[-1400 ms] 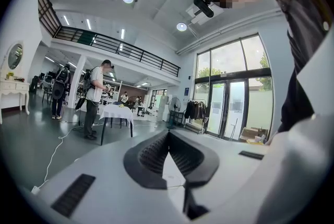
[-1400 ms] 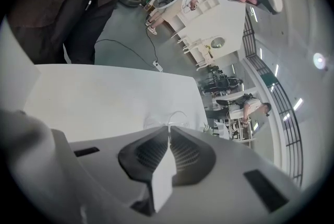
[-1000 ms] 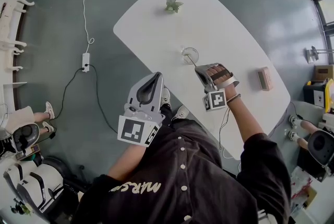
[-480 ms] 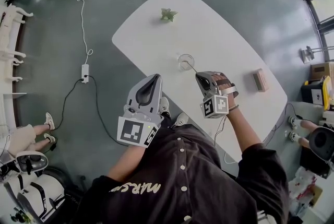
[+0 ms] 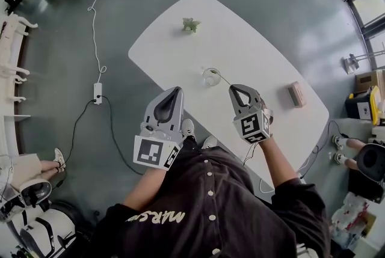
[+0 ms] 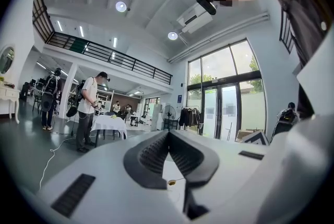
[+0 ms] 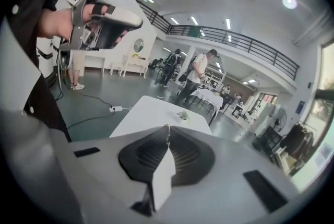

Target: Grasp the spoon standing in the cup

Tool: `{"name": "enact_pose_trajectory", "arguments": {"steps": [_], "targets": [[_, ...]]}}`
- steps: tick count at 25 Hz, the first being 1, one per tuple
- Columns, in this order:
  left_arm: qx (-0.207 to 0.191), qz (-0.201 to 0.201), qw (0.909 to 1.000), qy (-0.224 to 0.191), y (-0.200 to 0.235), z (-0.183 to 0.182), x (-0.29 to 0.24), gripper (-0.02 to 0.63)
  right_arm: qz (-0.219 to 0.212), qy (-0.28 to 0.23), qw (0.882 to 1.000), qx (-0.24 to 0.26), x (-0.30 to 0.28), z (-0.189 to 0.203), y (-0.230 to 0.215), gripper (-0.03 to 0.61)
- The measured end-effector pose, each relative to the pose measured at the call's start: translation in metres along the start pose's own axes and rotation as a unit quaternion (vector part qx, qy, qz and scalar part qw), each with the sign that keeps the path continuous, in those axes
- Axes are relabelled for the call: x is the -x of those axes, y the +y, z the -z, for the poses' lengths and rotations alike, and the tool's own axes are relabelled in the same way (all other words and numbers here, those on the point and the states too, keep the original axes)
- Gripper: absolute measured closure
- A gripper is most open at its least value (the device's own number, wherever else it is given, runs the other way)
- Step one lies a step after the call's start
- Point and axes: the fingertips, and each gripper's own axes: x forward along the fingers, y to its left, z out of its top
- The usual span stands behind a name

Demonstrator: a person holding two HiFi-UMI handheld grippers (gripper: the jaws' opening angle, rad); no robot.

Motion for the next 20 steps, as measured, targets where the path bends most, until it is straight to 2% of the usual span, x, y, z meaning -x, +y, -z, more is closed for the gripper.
{"name": "enact_pose_trajectory", "arguments": {"steps": [8,15,20], "targets": [[-0.008,-0.003,0.9999,-0.008,0.008,-0.008,0.001,0.607,0.026,-0.072,0.993,-0.092,0.032,-0.046,-0.020,0.569],[-0.012,-0.012,0.9998,-0.014,0.018,-0.013,0.004,0.607,0.069,-0.153,0.974,-0.153,0.072,-0.096,-0.044,0.569],[-0.017,-0.018,0.9995,-0.021,0.025,-0.022,0.003,0.607,0.106,-0.190,0.960,-0.177,0.098,-0.115,-0.065,0.569]]}}
